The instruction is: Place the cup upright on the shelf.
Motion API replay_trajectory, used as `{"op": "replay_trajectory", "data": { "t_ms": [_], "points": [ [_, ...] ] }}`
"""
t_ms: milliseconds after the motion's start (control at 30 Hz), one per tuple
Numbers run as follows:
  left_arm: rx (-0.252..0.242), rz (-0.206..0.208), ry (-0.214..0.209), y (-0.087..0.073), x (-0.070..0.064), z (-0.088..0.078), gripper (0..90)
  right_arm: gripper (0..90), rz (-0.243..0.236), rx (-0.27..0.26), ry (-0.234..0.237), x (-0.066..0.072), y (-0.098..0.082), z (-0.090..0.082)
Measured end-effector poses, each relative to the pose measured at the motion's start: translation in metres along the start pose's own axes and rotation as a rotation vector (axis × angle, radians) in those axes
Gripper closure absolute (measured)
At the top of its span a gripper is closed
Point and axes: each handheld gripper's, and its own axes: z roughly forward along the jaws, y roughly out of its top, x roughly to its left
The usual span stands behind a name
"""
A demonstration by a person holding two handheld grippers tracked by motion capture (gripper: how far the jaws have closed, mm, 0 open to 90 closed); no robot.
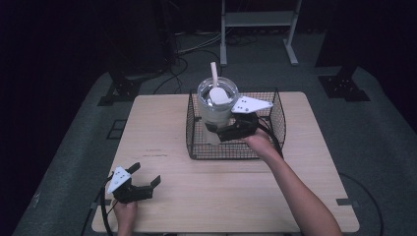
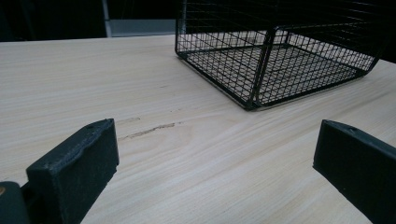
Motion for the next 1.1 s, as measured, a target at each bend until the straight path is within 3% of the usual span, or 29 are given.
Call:
{"op": "replay_trajectory", "data": {
  "t_ms": [767,1100],
  "points": [
    [-0.004,-0.004,-0.002,0.0,0.001,-0.001,0.0,9.4,0.02,0.054,-0.056,-0.046,-0.002,0.049],
    [-0.007,-0.005,-0.003,0.0,0.001,-0.001,0.0,9.4,0.039,0.088,-0.033,-0.054,-0.014,0.061]
  ]
}}
